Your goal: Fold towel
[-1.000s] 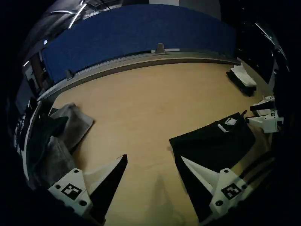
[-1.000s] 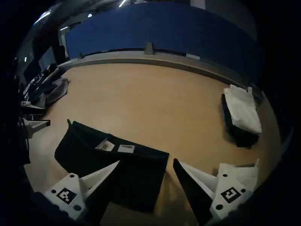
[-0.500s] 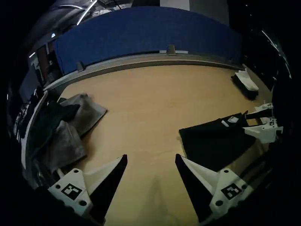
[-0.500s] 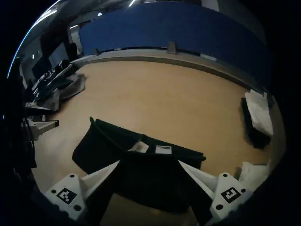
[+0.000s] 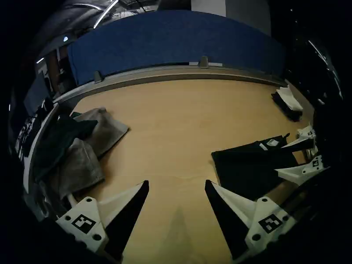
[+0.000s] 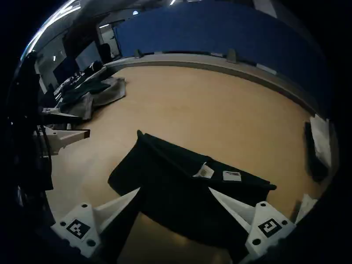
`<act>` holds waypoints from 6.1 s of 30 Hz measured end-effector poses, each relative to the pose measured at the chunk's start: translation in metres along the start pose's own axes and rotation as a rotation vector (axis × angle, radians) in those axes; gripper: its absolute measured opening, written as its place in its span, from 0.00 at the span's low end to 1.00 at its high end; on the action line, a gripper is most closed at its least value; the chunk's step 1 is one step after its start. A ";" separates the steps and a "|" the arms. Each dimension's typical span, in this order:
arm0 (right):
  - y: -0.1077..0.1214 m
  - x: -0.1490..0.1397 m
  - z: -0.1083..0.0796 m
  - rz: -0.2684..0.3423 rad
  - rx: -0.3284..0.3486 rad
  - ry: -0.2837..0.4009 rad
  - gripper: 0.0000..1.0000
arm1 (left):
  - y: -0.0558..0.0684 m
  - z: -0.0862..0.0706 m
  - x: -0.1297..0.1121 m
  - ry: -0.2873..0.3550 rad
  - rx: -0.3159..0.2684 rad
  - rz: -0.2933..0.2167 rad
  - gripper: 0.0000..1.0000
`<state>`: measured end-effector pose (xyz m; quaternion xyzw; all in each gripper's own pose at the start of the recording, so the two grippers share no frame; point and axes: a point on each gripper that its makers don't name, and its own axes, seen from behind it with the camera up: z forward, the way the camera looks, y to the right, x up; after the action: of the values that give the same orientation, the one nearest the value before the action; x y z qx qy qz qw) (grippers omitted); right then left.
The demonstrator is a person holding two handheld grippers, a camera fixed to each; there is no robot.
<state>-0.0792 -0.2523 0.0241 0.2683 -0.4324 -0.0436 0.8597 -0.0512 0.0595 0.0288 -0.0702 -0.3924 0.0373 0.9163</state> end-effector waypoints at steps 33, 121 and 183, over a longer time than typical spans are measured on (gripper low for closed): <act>0.020 0.023 0.027 0.007 0.001 -0.008 1.00 | 0.002 -0.004 -0.004 0.005 -0.008 -0.016 0.95; 0.109 -0.106 -0.058 0.077 -0.128 -0.113 0.06 | 0.031 -0.007 0.011 0.016 -0.036 0.031 0.95; -0.104 0.024 0.025 -0.450 0.210 -0.079 0.06 | -0.001 -0.054 -0.014 0.068 -0.022 -0.147 0.95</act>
<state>-0.0668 -0.3589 0.0009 0.4437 -0.3972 -0.1990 0.7783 -0.0216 0.0512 -0.0182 -0.0527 -0.3655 -0.0370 0.9286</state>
